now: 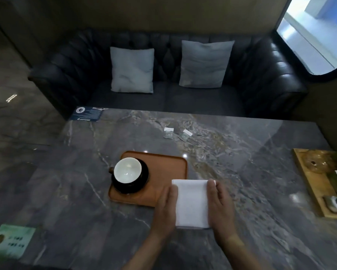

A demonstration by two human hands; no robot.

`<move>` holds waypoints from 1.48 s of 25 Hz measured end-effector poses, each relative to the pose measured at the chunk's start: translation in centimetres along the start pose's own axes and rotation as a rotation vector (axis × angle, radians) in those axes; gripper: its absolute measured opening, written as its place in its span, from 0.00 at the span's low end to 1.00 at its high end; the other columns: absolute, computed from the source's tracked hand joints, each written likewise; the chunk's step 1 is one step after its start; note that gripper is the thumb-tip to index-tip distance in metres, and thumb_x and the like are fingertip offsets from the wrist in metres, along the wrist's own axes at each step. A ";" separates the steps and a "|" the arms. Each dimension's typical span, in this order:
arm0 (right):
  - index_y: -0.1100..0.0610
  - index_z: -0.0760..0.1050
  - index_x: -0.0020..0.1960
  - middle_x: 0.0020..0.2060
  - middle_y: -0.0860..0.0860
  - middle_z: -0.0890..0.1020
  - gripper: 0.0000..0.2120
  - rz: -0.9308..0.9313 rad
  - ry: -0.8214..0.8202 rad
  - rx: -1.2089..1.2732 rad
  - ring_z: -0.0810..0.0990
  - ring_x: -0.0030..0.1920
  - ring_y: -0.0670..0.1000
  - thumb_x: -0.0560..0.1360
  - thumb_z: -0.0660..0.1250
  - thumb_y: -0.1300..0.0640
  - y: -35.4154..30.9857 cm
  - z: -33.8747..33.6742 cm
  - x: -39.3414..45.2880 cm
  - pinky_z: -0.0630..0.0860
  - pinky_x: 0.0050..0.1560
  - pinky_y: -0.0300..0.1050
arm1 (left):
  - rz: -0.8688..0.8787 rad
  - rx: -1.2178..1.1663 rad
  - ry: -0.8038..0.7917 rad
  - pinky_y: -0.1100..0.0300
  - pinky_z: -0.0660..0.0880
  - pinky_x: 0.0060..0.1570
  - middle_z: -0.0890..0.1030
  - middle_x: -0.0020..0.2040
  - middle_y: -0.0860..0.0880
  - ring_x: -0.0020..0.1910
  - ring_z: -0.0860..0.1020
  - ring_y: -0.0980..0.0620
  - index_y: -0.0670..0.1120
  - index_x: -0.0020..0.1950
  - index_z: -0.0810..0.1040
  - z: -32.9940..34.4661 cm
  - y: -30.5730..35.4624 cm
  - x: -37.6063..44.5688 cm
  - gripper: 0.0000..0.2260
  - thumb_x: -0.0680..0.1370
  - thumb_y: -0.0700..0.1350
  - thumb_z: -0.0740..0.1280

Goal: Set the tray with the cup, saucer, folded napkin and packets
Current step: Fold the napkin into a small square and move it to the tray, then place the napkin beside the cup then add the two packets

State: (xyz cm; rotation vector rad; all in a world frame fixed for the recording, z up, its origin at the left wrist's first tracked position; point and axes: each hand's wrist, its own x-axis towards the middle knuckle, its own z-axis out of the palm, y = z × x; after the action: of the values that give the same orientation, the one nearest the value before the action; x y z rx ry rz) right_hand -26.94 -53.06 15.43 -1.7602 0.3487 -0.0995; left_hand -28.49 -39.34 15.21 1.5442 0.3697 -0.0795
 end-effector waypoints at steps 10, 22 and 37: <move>0.43 0.65 0.40 0.33 0.47 0.76 0.15 0.071 -0.023 -0.319 0.74 0.33 0.42 0.76 0.50 0.34 2.2 6.3 -2.5 0.67 0.33 0.45 | -0.019 0.341 0.098 0.67 0.69 0.38 0.78 0.39 0.52 0.40 0.76 0.63 0.50 0.43 0.70 -5.7 -2.8 2.2 0.12 0.82 0.54 0.56; 0.47 0.70 0.41 0.33 0.45 0.79 0.10 0.259 -0.067 -0.181 0.77 0.34 0.37 0.80 0.61 0.47 5.9 7.7 0.4 0.70 0.31 0.34 | -0.083 0.347 0.027 0.61 0.76 0.42 0.79 0.44 0.51 0.44 0.78 0.57 0.51 0.48 0.73 -6.1 -5.9 5.6 0.12 0.81 0.58 0.57; 0.49 0.66 0.74 0.47 0.42 0.80 0.32 0.375 -0.357 -0.230 0.79 0.43 0.39 0.73 0.70 0.64 8.7 7.1 4.1 0.73 0.42 0.26 | -0.298 0.371 -0.262 0.63 0.73 0.55 0.74 0.64 0.51 0.61 0.75 0.54 0.55 0.70 0.63 -8.4 -8.8 11.6 0.30 0.74 0.33 0.67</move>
State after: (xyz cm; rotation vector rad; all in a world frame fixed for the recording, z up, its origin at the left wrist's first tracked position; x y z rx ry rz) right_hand -22.80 -49.06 4.94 -1.8642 0.4333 0.5351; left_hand -21.57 -29.29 3.64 1.8056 0.3878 -0.6064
